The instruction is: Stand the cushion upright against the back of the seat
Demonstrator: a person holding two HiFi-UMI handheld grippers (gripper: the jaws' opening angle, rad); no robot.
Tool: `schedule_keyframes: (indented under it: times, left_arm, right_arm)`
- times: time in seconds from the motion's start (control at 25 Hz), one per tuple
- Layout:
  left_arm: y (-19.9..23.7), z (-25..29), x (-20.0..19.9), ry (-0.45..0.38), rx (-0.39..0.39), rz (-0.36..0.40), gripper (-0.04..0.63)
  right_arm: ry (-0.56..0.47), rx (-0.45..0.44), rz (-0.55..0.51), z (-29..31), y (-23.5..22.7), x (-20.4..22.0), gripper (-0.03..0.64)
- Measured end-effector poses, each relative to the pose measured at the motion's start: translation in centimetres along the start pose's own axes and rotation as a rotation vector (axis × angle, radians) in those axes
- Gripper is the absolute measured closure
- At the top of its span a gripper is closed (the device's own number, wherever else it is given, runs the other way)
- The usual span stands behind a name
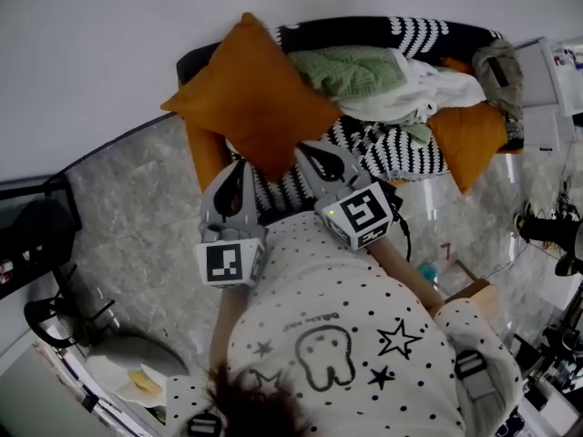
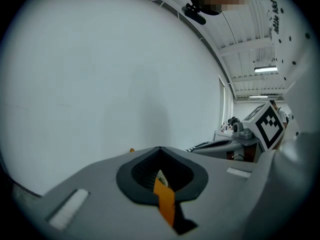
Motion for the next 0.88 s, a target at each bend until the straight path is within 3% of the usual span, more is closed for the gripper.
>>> schedule_keyframes:
  times: [0.88]
  left_arm:
    - [0.8, 1.5, 0.0, -0.015, -0.003, 0.007, 0.592]
  right_arm:
    - [0.017, -0.069, -0.045, 2.3, -0.2, -0.4, 0.617]
Point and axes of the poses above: the fingertips, and each gripper's own axes: z forward along the fingers, y to its left, x out of its underside, the point moved 6 cm from there along -z, backward along the fingers, and after that the axes turned 10 degrees about z, right-handed, at the moved point
